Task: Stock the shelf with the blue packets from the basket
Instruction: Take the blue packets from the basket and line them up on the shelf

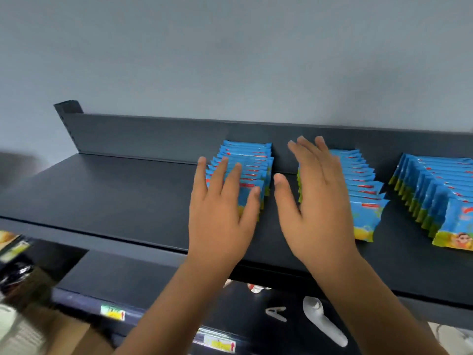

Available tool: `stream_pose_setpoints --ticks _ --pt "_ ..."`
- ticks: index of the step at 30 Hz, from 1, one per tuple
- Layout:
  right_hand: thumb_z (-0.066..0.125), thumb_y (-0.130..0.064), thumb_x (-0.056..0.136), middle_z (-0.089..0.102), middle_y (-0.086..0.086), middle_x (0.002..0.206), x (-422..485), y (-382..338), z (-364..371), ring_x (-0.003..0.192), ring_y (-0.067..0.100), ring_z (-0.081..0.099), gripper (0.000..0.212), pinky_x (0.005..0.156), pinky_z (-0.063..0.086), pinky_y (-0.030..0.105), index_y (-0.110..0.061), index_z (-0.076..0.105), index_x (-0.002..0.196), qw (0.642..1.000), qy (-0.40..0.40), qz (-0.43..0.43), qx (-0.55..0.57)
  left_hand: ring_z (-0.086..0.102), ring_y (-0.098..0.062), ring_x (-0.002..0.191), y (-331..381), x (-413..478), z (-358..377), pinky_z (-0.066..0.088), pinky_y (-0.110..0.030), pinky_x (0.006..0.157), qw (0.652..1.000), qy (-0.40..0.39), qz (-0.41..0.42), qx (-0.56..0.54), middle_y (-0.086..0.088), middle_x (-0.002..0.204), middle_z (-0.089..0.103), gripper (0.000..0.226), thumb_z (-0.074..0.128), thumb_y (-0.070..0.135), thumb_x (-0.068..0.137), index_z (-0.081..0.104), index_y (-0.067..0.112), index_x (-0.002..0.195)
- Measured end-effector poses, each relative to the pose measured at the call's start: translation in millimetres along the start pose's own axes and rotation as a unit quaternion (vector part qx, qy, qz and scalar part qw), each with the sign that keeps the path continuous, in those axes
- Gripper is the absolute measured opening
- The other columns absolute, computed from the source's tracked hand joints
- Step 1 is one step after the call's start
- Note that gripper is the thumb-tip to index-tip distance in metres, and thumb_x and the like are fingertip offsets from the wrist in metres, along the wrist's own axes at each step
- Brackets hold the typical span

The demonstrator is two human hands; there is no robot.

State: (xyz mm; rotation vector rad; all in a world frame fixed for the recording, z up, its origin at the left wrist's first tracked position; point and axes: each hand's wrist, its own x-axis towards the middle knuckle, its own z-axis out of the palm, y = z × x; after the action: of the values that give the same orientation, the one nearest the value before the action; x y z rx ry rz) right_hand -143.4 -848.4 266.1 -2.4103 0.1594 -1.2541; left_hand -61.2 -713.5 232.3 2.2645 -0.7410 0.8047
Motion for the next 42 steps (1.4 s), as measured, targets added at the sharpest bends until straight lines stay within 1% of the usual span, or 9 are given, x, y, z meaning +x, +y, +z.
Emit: stream_pose_setpoints --ticks 3,6,9,12,16,21,29,38,42 --pt "0.053 -0.027 0.102 0.057 -0.005 0.145 17 -28 33 0.142 0.009 0.046 0.038 0.117 0.037 0.031 -0.019 0.057 0.140 0.973 0.038 0.121 0.192 0.036 -0.014 0.146 -27 17 -7 0.018 -0.041 0.127 0.981 0.017 -0.086 -0.172 0.002 0.141 0.059 0.056 0.033 0.049 0.104 0.061 0.010 0.134" --pt "0.057 -0.032 0.096 0.069 -0.008 0.121 40 -40 66 0.112 0.010 0.066 0.026 0.100 0.053 0.038 -0.028 0.067 0.120 0.849 0.051 0.343 0.398 0.054 -0.016 0.125 -55 40 -2 0.036 -0.048 0.117 0.946 0.050 -0.153 -0.283 0.013 0.113 0.064 0.041 0.035 0.042 0.105 0.064 0.014 0.114" --pt "0.052 -0.035 0.087 0.072 0.004 0.100 55 -34 90 0.095 0.027 0.072 0.015 0.091 0.059 0.059 -0.025 0.059 0.096 0.766 0.068 0.458 0.445 0.055 0.006 0.108 -73 60 -3 0.041 -0.022 0.102 0.908 0.035 -0.211 -0.361 0.021 0.104 0.060 0.035 0.039 0.040 0.107 0.066 0.018 0.108" --pt "0.049 -0.039 0.097 0.078 0.009 0.097 56 -25 108 0.086 0.029 0.077 0.028 0.084 0.062 0.054 -0.017 0.067 0.094 0.748 0.084 0.516 0.408 0.055 0.023 0.080 -78 79 -1 0.039 -0.005 0.086 0.838 -0.029 -0.307 -0.451 0.021 0.090 0.057 0.030 0.042 0.042 0.108 0.058 0.034 0.084" --pt "0.049 -0.051 0.101 0.081 0.003 0.095 49 -16 127 0.089 0.026 0.078 0.037 0.092 0.060 0.052 -0.025 0.076 0.102 0.710 0.099 0.550 0.428 0.077 -0.023 0.097 -89 84 23 0.056 -0.050 0.099 0.712 -0.160 -0.415 -0.544 -0.005 0.105 0.078 0.064 0.046 0.079 0.073 0.071 0.032 0.109" --pt "0.043 -0.057 0.104 0.080 -0.002 0.101 45 -21 137 0.095 0.019 0.078 0.045 0.098 0.057 0.046 -0.026 0.074 0.116 0.731 0.084 0.530 0.422 0.077 -0.027 0.097 -90 85 30 0.059 -0.046 0.092 0.665 -0.205 -0.411 -0.589 -0.009 0.105 0.079 0.058 0.037 0.061 0.104 0.071 0.016 0.120" --pt "0.037 -0.051 0.108 0.080 0.001 0.104 42 -16 140 0.099 0.019 0.077 0.047 0.101 0.055 0.046 -0.023 0.074 0.117 0.758 0.072 0.507 0.404 0.078 -0.024 0.095 -95 85 31 0.063 -0.037 0.078 0.622 -0.257 -0.394 -0.626 -0.007 0.107 0.079 0.058 0.035 0.060 0.105 0.071 0.018 0.123" --pt "0.042 -0.055 0.106 0.081 0.000 0.086 54 -8 129 0.074 0.017 0.079 0.043 0.066 0.058 0.034 -0.026 0.073 0.101 0.711 0.064 0.517 0.472 0.078 -0.016 0.077 -99 95 30 0.061 -0.026 0.059 0.594 -0.265 -0.372 -0.662 -0.003 0.088 0.081 0.069 0.025 0.060 0.105 0.081 0.023 0.088" --pt "0.042 -0.060 0.104 0.080 0.007 0.103 57 -8 130 0.091 0.025 0.078 0.052 0.078 0.062 0.039 -0.021 0.073 0.117 0.705 0.041 0.522 0.479 0.078 -0.016 0.078 -97 98 34 0.063 -0.028 0.063 0.585 -0.273 -0.367 -0.670 -0.002 0.089 0.081 0.065 0.025 0.061 0.104 0.076 0.023 0.096"
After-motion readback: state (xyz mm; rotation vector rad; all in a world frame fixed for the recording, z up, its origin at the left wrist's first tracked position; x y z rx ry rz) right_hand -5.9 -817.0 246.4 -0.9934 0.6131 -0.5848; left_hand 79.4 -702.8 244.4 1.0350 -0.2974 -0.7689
